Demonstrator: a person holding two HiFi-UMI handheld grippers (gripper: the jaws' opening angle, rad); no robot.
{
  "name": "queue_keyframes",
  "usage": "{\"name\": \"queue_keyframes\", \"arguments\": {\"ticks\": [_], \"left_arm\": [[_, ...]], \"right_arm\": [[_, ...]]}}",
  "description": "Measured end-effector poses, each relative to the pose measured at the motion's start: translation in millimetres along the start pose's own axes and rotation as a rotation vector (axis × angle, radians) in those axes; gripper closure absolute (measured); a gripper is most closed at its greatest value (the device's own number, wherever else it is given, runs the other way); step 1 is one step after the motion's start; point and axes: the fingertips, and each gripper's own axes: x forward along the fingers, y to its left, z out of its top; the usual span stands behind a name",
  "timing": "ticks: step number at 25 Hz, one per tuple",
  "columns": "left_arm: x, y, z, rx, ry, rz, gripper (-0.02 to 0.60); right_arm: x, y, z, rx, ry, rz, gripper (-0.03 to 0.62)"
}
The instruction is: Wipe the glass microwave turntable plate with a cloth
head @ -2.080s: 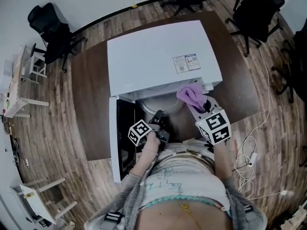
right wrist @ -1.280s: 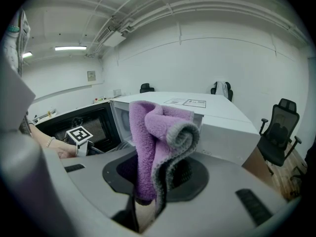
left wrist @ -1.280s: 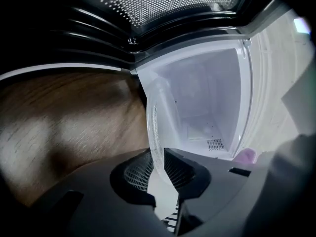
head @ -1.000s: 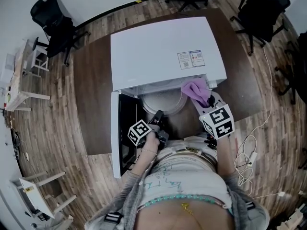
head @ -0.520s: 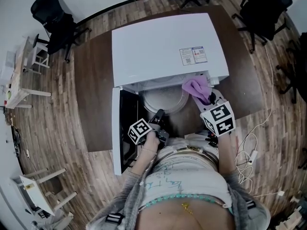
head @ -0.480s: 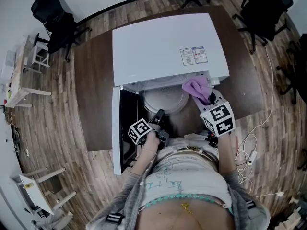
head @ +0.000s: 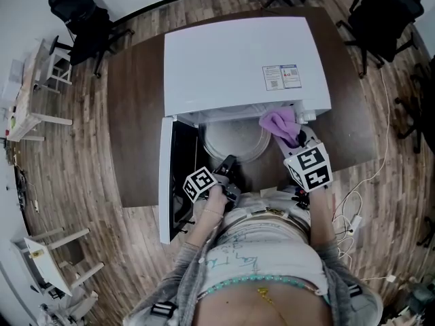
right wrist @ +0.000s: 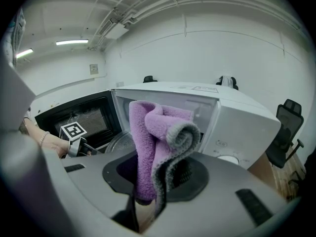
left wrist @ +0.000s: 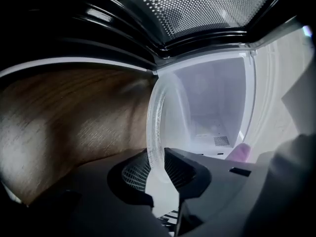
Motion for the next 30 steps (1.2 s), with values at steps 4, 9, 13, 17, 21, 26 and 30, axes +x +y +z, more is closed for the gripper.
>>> {"name": "queue_keyframes", "arguments": {"ticks": [4, 9, 13, 17, 21, 26, 30], "left_arm": [[2, 4, -2, -0.003, -0.005, 0.019, 0.498], [4, 11, -4, 0.044, -0.019, 0.076, 0.484], [4, 21, -1, 0.114, -0.038, 0.141, 0.462], [5, 19, -2, 0.164, -0.062, 0.169, 0.462], [6, 20, -2, 0.202, -0.106, 0.235, 0.452], [5, 23, 0, 0.274, -0.159, 0.310, 0.488], [4, 22, 0, 0.312, -0.194, 0.330, 0.487]], "right_arm": [[-2, -3, -5, 0.011, 0.004, 0.003, 0.480], [-6, -5, -12, 0.003, 0.008, 0.015, 0.479], [-7, -4, -17, -0.011, 0.010, 0.046, 0.480], [-8, -5, -18, -0.032, 0.010, 0.076, 0.480], [-7, -5, -19, -0.061, 0.010, 0.112, 0.480], [-5, -2, -20, -0.128, 0.017, 0.163, 0.479], [-5, -3, -22, -0.147, 0.012, 0.198, 0.480]]}}
